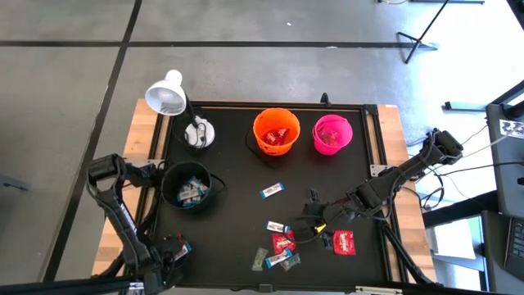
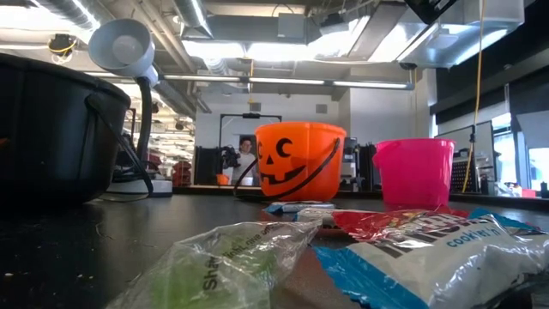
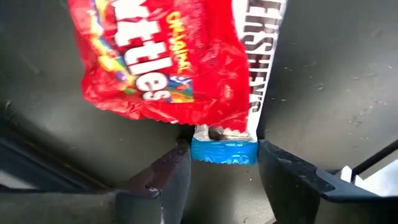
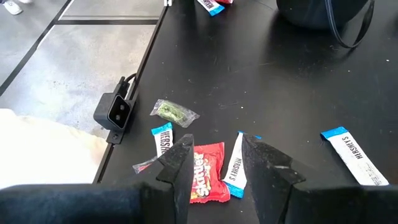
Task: Sort candy
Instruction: Put the white candy into the black bucket
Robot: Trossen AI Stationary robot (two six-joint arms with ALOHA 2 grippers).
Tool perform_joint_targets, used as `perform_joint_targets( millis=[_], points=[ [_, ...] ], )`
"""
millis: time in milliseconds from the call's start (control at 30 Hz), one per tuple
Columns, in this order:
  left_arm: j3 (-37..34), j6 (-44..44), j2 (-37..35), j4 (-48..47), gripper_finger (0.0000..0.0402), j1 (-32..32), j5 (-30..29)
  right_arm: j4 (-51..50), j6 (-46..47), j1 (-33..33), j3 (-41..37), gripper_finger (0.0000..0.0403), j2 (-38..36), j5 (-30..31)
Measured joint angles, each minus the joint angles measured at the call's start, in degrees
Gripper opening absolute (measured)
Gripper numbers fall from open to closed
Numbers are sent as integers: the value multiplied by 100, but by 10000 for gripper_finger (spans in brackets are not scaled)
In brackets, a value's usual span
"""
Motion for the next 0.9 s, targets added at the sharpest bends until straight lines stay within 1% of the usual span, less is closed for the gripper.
perform_joint_targets(
  millis=[167,333,433,467,600,767,900],
  points=[
    [-3,212,3,60,132,8,-93,2,-2,0,0,133,0,0],
    [-9,389,16,164,66,7,-170,2,-2,0,0,133,0,0],
    [-9,499,25,220,19,9,-215,2,-4,0,0,133,0,0],
    [-7,531,27,228,10,9,-237,2,-4,0,1,133,0,0],
    [-9,697,29,261,2,2,-378,2,-7,0,0,133,0,0],
    [-9,768,29,276,1,2,-408,0,-19,-2,1,133,0,2],
    [99,1221,37,137,0,3,-362,0,-39,-4,2,133,-2,2]
  ],
)
